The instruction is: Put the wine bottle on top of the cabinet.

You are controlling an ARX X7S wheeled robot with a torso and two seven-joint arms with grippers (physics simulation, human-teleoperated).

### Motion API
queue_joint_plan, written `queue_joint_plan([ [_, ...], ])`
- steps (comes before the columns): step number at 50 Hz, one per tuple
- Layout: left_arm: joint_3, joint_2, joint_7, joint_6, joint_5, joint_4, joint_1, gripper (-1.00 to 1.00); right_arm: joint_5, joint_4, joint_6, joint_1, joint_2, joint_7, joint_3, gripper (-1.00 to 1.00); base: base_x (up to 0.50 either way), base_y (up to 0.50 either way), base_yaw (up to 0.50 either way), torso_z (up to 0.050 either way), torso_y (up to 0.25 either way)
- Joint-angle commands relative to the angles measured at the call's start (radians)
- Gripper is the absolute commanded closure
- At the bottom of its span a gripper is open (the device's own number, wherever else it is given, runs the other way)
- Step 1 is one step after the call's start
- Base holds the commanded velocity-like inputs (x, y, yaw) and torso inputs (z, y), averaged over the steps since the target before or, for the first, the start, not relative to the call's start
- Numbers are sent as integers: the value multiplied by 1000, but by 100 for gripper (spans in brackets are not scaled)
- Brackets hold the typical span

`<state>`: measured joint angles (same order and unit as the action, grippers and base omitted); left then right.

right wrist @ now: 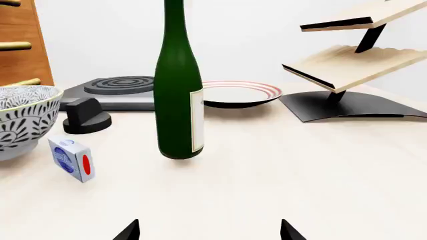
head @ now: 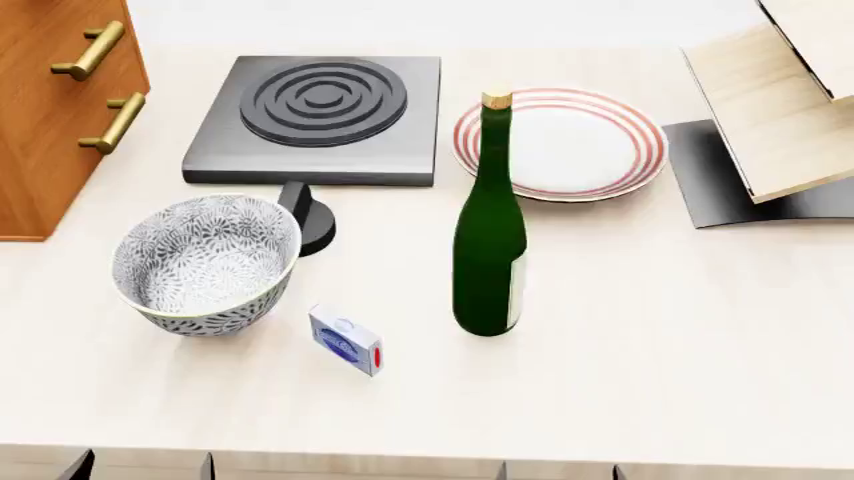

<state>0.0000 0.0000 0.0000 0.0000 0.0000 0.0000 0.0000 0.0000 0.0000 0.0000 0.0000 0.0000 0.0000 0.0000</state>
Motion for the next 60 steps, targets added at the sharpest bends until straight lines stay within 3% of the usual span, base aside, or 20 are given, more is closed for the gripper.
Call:
queue_joint_plan([
  [1, 24, -20, -24, 2, -20, -5, -3, -100, 14, 6, -5, 2, 14, 19, -19, -100, 0, 0, 0, 0, 0],
  [19, 69, -57, -91, -3, -48, 6, -6, -100, 58, 6, 2, 5, 59, 68, -71, -100, 0, 0, 0, 0, 0],
  [20, 98, -108, -148, 88, 14, 48, 24, -100, 461, 20, -456, 191, 569, 727, -756, -100, 0, 0, 0, 0, 0],
  [21, 23, -12, -16, -22, 19, 7, -5, -100, 8, 3, 7, 2, 10, 10, -13, -100, 0, 0, 0, 0, 0],
  [49, 95, -73, -86, -22, -39, 19, -3, -100, 64, 0, 4, 3, 73, 87, -83, -100, 0, 0, 0, 0, 0],
  [60, 117, -98, -127, -77, -3, 154, 21, -100, 68, -122, 57, -18, 89, 120, -92, -100, 0, 0, 0, 0, 0],
])
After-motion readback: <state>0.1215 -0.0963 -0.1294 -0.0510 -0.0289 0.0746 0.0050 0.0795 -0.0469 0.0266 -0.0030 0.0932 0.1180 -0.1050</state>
